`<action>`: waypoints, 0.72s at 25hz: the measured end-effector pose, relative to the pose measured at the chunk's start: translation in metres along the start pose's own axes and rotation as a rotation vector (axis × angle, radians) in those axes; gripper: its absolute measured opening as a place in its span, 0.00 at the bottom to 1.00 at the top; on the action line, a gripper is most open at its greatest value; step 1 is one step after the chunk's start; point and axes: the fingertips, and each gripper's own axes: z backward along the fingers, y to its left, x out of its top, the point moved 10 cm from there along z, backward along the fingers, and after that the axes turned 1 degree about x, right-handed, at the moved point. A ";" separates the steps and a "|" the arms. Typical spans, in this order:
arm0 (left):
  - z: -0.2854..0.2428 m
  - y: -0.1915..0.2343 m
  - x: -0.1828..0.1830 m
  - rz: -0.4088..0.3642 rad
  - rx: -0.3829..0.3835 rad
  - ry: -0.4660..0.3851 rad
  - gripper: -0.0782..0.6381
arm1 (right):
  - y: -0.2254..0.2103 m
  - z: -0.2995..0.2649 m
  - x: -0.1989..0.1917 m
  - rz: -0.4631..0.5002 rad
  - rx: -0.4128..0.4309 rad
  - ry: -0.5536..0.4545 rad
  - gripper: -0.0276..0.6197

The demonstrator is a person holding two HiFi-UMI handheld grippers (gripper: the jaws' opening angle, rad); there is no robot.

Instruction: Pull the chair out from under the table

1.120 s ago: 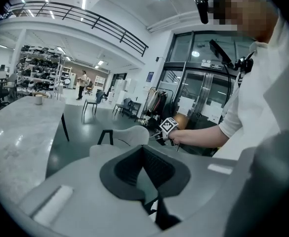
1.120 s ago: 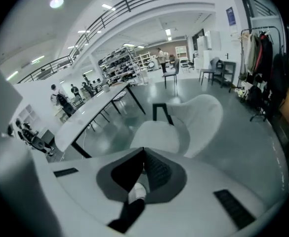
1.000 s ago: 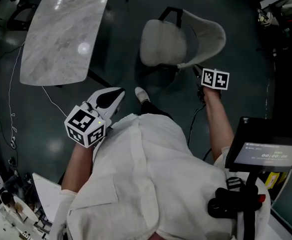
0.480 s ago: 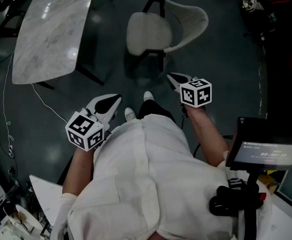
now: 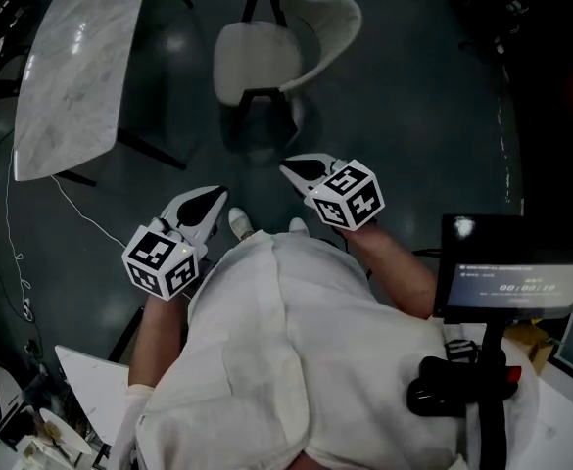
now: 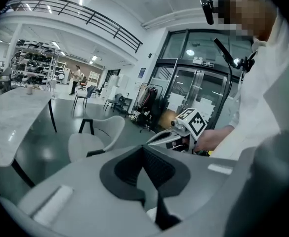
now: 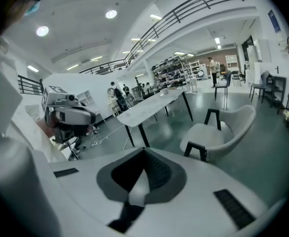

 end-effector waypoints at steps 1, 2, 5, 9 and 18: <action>-0.007 -0.009 0.001 -0.003 -0.001 -0.002 0.12 | 0.000 0.007 -0.003 0.012 0.012 0.000 0.05; -0.013 -0.019 0.001 -0.006 0.000 -0.001 0.12 | 0.000 0.013 -0.007 0.022 0.022 0.000 0.05; -0.026 -0.048 -0.003 0.008 -0.002 0.001 0.12 | -0.003 0.031 -0.021 0.038 0.040 0.005 0.05; -0.040 -0.072 -0.017 0.023 0.013 0.032 0.12 | -0.011 0.049 -0.037 0.039 0.069 -0.002 0.05; -0.060 -0.103 -0.031 0.046 0.015 0.041 0.12 | -0.017 0.069 -0.062 0.040 0.091 0.014 0.05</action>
